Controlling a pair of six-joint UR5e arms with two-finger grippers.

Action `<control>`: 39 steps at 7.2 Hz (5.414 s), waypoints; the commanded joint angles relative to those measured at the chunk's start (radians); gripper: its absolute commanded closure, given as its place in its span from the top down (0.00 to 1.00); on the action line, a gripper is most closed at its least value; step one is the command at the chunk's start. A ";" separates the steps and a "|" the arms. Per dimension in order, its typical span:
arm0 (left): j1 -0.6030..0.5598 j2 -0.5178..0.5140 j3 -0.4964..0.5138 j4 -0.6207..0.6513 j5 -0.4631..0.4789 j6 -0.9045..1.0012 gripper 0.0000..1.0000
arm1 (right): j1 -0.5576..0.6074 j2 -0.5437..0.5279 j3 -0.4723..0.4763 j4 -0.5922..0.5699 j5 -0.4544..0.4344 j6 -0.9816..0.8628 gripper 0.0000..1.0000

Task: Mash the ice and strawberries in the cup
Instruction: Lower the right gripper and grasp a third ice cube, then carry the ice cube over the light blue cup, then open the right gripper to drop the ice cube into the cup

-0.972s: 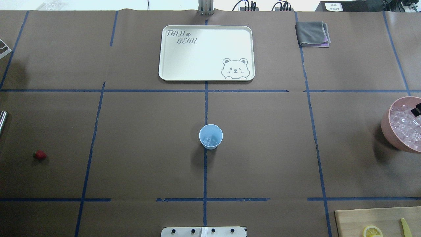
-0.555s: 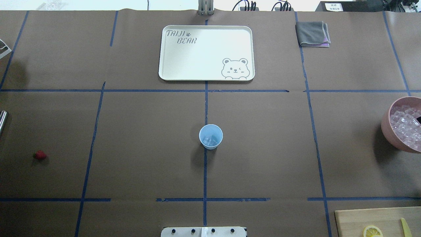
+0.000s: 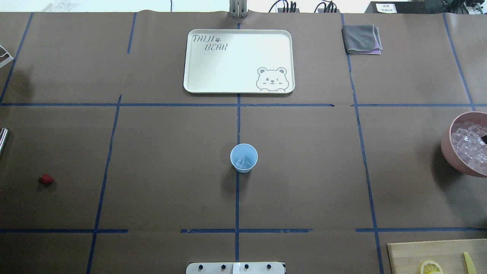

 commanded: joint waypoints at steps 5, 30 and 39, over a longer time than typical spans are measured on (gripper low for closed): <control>0.000 0.000 0.000 0.001 0.000 0.000 1.00 | -0.051 -0.011 -0.018 0.108 -0.032 0.093 0.94; 0.006 -0.002 0.004 -0.001 0.002 0.000 1.00 | -0.783 0.964 0.074 -0.567 -0.460 1.361 0.01; 0.008 -0.002 0.003 -0.001 0.002 -0.002 1.00 | -0.805 0.978 0.038 -0.563 -0.476 1.350 0.99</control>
